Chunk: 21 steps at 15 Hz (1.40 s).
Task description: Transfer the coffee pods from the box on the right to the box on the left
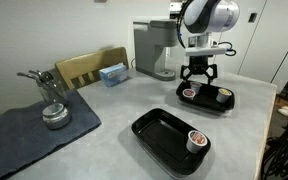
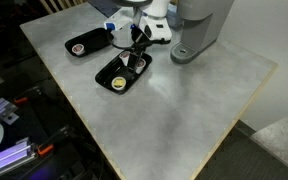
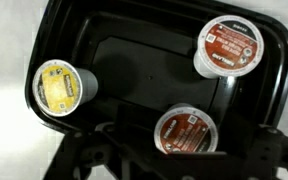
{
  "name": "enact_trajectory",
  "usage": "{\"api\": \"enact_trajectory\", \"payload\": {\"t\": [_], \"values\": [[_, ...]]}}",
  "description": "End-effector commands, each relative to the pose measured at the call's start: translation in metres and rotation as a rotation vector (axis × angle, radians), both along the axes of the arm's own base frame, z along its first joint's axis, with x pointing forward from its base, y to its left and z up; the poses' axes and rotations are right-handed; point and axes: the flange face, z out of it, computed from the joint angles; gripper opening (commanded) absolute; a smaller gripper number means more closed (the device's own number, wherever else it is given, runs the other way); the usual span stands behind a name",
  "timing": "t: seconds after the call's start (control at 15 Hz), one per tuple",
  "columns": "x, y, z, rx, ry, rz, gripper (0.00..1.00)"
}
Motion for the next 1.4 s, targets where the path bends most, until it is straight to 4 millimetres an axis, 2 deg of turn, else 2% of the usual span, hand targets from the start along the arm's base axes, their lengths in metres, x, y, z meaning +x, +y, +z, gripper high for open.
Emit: {"api": "enact_trajectory", "payload": {"t": [0.0,0.27,1.33], "values": [[0.0049,-0.0019,-0.0085,0.030,-0.018,-0.004,1.00],[0.0063,-0.0016,-0.0127,0.035,-0.015,-0.006,1.00],[0.0096,-0.0110,-0.0093,-0.004,-0.017,0.049,1.00]]}}
